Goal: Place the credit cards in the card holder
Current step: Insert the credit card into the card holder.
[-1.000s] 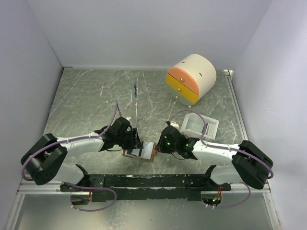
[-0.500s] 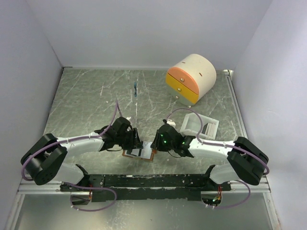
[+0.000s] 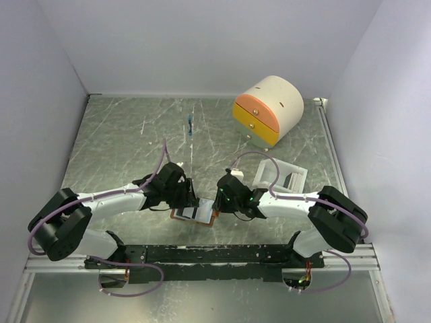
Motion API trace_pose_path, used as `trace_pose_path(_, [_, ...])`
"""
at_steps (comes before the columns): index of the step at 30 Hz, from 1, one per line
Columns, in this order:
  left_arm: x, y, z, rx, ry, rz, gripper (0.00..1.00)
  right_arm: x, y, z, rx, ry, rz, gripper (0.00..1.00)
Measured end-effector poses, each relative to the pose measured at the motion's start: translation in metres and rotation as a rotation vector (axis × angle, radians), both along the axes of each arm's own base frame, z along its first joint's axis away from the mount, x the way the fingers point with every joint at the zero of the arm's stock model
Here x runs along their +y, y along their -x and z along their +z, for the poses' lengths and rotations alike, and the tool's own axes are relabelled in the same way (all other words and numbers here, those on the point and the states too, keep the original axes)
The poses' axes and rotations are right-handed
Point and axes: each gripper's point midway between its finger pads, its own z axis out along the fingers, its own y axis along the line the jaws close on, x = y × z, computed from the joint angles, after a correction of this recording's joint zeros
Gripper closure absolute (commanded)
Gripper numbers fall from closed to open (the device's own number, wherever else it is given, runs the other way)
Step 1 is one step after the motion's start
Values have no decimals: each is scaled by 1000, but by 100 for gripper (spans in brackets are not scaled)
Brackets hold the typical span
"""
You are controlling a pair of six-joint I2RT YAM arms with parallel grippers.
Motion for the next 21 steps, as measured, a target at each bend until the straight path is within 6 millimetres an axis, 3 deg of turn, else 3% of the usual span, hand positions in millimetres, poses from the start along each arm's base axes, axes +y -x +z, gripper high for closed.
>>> trace_pose_path(21, [7, -6, -1, -21, -57, 10, 43, 2, 2, 0, -9, 4, 15, 76])
